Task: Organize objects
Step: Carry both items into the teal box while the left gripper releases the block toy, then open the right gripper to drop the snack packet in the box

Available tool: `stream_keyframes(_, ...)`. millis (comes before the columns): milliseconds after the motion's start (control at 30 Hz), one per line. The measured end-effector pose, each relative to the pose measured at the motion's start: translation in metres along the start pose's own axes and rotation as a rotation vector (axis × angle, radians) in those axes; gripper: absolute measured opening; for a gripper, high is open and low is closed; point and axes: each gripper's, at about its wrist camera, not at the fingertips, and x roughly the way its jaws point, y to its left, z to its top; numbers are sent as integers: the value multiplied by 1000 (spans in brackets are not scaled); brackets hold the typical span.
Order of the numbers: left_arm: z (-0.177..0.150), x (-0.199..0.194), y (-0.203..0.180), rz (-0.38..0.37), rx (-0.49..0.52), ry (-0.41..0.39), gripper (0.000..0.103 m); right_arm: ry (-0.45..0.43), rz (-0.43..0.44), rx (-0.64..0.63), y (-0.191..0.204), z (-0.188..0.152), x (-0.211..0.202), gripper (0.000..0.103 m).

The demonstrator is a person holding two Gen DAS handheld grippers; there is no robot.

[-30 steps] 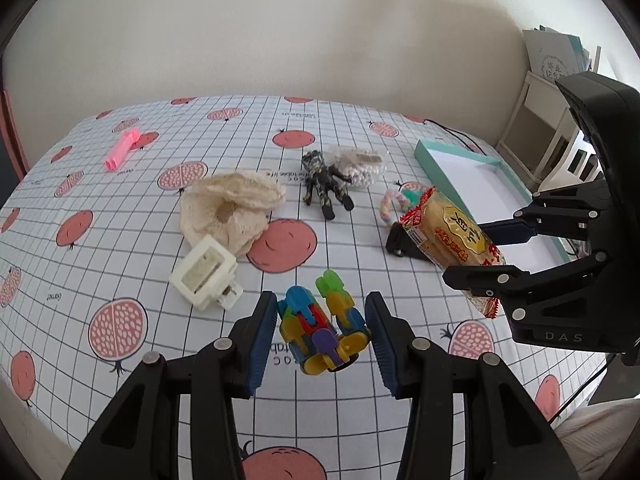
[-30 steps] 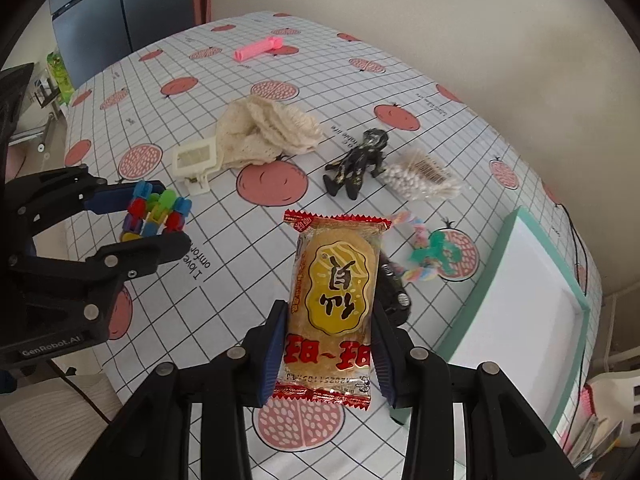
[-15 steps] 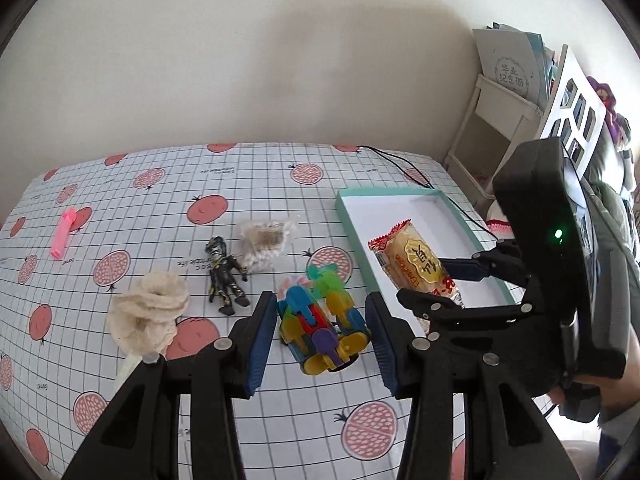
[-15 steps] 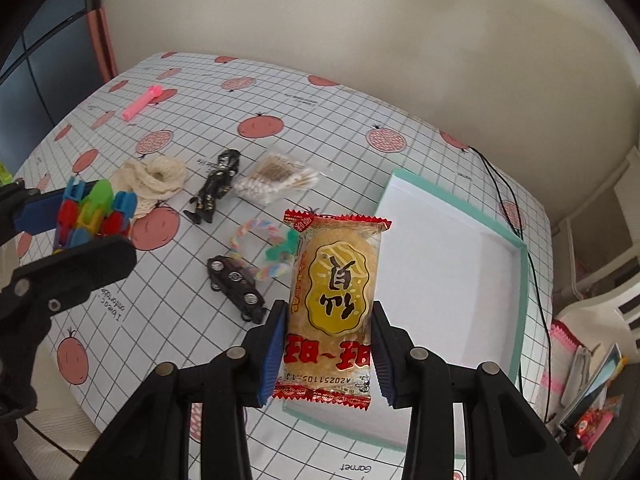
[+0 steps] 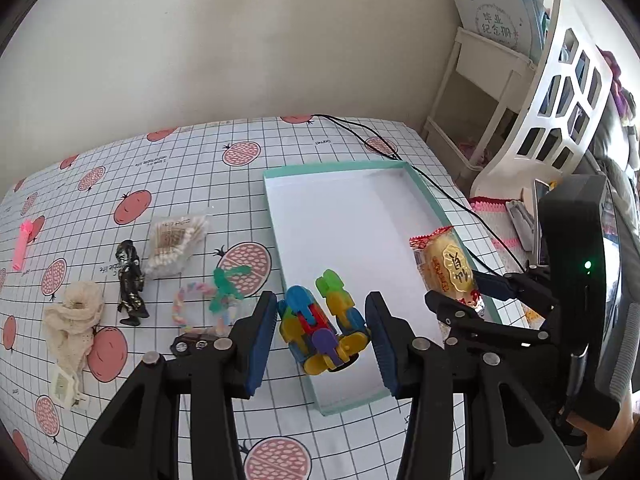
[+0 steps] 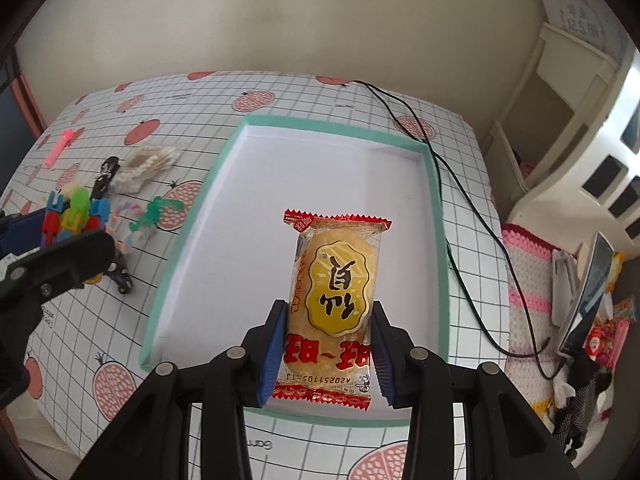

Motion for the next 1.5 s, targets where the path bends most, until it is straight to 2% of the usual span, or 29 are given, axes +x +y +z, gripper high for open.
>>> stream_keyframes(167,-7,17,-19,25,31,0,47,-1,-12,85,-35,-12,6,42)
stream_keyframes(400,-2,32,-18,43,3,-6,47,28,-5,169,-59,-26,19,42)
stream_keyframes(533,0,37,-21,35,0,-16,47,57,-3,183,-61,-28,29,42)
stream_keyframes(767,-10,70,-35,39,11,100,47,103,0,173,-54,-30,42,42)
stream_keyframes(1067,-14,80,-34,53,20,126,48,108,-3,151,-46,-29,44,43)
stream_keyframes(1167,-13,79,-32,45,13,124,48,101,-3,148,-45,-29,43,46)
stream_keyframes(1233,-13,77,-30,36,1,118,50,93,-15,145,-44,-28,42,56)
stream_keyframes(1300,-12,75,-28,26,-13,113,53,82,-11,153,-45,-27,40,62)
stream_keyframes(1500,-7,63,-19,31,-55,66,53,56,-11,181,-47,-25,35,62)
